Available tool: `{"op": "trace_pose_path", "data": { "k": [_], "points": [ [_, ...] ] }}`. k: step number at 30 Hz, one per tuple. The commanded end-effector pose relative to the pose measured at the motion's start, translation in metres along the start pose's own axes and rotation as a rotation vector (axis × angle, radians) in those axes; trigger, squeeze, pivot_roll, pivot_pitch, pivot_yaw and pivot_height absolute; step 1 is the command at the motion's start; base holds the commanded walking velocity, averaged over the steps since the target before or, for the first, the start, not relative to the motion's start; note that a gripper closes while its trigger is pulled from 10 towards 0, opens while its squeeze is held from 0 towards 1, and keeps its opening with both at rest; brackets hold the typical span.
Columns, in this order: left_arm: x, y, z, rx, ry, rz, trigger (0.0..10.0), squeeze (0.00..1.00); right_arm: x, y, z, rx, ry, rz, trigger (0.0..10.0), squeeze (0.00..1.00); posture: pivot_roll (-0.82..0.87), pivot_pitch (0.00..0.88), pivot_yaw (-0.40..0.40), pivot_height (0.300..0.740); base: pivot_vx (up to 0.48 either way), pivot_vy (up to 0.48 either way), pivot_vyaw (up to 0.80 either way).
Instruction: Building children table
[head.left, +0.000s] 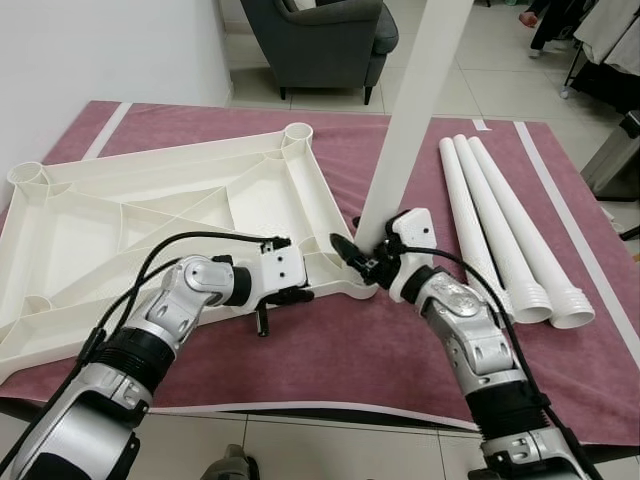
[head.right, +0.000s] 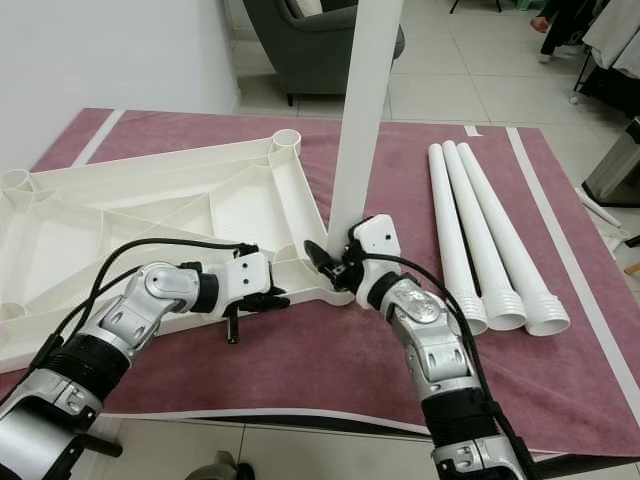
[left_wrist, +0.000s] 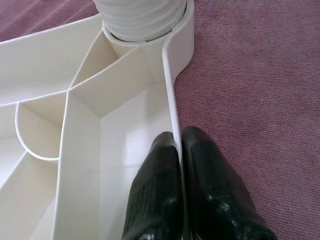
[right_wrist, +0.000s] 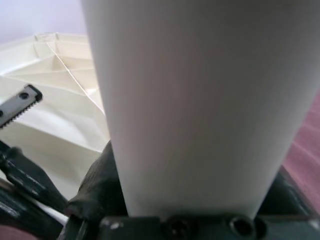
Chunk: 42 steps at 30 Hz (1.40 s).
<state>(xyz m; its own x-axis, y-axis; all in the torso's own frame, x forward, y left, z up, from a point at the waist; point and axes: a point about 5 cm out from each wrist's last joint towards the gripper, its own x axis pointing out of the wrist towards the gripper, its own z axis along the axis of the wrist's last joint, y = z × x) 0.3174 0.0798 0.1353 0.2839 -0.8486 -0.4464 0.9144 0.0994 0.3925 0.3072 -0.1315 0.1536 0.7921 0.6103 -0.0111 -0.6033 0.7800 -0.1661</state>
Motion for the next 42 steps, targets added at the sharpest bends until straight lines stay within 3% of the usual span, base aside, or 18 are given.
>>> {"op": "trace_pose_path", "data": {
  "k": [1, 9, 16, 20, 27, 30, 33, 39, 42],
  "points": [
    [0.001, -0.007, -0.005, 0.001, 0.009, -0.023, 0.0, 0.0, -0.006, 0.007, -0.022, 0.044, 0.099, 0.029, 0.0, 0.0, 0.1, 0.077, 0.034, 0.74, 0.0, 0.0, 0.0],
    [0.002, -0.006, -0.005, 0.004, 0.008, -0.026, 0.0, 0.0, -0.014, 0.008, -0.029, 0.051, 0.134, 0.049, 0.0, 0.0, 0.09, 0.073, 0.039, 0.74, 0.0, 0.0, 0.0],
    [0.004, -0.006, -0.003, 0.008, 0.005, -0.034, 0.0, 0.0, -0.005, 0.003, -0.028, 0.034, 0.156, 0.086, 0.0, 0.0, 0.09, 0.069, 0.044, 0.74, 0.0, 0.0, 0.0],
    [0.004, -0.006, -0.003, 0.008, 0.003, -0.033, 0.0, 0.0, -0.001, 0.0, -0.034, 0.002, 0.202, 0.021, 0.0, 0.0, 0.1, 0.065, 0.034, 0.74, 0.0, 0.0, 0.0],
    [0.002, -0.007, -0.004, 0.005, 0.005, -0.028, 0.0, 0.0, -0.005, 0.008, -0.046, 0.018, 0.239, -0.039, 0.0, 0.0, 0.1, 0.061, 0.027, 0.74, 0.0, 0.0, 0.0],
    [0.002, -0.008, -0.005, 0.003, 0.006, -0.025, 0.0, 0.0, -0.011, 0.017, -0.063, 0.068, 0.286, -0.217, 0.0, 0.0, 0.09, 0.061, 0.03, 0.74, 0.0, 0.0, 0.0],
    [0.002, -0.008, -0.005, 0.003, 0.006, -0.025, 0.0, 0.0, -0.011, 0.017, -0.063, 0.068, 0.286, -0.217, 0.0, 0.0, 0.09, 0.061, 0.03, 0.74, 0.0, 0.0, 0.0],
    [0.004, -0.007, -0.004, 0.007, 0.002, -0.033, 0.0, 0.0, -0.016, 0.021, -0.079, 0.162, 0.342, -0.484, 0.0, 0.0, 0.08, 0.063, 0.04, 0.74, 0.0, 0.0, 0.0],
    [0.005, -0.007, -0.003, 0.009, 0.001, -0.036, 0.0, 0.0, -0.019, 0.023, -0.085, 0.157, 0.381, -0.562, 0.0, 0.0, 0.08, 0.064, 0.039, 0.74, 0.0, 0.0, 0.0]
  ]
}}
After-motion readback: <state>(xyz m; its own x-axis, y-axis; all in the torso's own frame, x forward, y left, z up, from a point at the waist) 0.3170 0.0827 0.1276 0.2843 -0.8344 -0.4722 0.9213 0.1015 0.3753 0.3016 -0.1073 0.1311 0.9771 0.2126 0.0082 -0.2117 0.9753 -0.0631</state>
